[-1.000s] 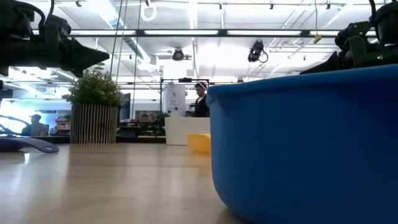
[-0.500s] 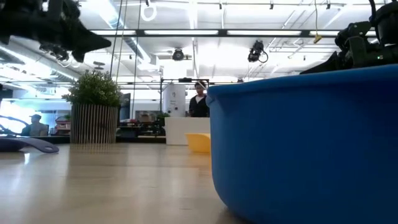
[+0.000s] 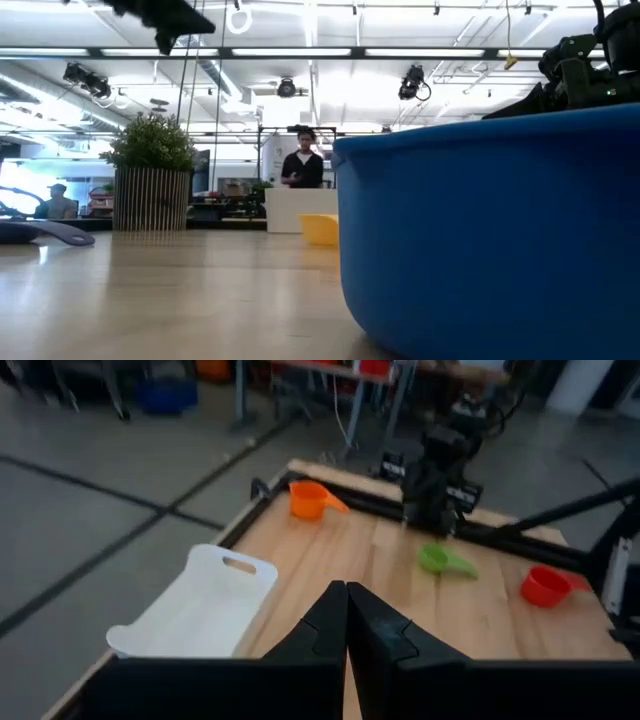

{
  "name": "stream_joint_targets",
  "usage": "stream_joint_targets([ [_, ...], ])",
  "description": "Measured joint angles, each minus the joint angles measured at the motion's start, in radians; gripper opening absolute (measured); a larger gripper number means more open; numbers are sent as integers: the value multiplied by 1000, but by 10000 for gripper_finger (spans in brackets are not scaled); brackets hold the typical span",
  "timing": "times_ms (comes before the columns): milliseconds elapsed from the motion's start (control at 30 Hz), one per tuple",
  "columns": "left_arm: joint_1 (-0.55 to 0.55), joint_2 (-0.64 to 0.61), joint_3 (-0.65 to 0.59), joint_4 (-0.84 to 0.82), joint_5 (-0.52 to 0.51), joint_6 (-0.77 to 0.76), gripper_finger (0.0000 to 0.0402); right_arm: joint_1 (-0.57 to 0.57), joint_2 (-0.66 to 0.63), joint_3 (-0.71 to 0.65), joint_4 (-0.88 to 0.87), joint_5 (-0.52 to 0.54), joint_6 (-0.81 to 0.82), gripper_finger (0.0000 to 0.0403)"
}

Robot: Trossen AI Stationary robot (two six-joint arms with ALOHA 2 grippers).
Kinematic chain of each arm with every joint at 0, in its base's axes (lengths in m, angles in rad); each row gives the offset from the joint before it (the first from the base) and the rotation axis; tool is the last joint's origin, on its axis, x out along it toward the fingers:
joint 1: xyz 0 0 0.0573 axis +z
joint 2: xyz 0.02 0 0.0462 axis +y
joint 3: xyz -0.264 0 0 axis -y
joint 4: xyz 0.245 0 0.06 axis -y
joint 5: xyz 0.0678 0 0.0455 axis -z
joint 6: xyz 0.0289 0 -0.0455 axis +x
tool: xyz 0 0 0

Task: Nest measuring cups in basket
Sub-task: Move the blue measuring cup

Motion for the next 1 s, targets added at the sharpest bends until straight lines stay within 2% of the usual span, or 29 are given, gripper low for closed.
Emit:
stream_joint_targets([
  [133, -20, 137, 185, -167, 0, 61, 14, 0, 0, 0, 0, 0, 0, 22],
  [233, -36, 224, 294, -230, 0, 55, 14, 0, 0, 0, 0, 0, 0, 22],
  [467, -55, 346, 442, -224, 0, 122, 14, 0, 0, 0, 0, 0, 0, 22],
  [667, -53, 394, 495, -86, -11, 170, 14, 0, 0, 0, 0, 0, 0, 22],
  [733, -52, 395, 499, -69, -47, 166, 14, 0, 0, 0, 0, 0, 0, 22],
  [1000, -52, 398, 500, -48, -298, 137, 14, 0, 0, 0, 0, 0, 0, 22],
])
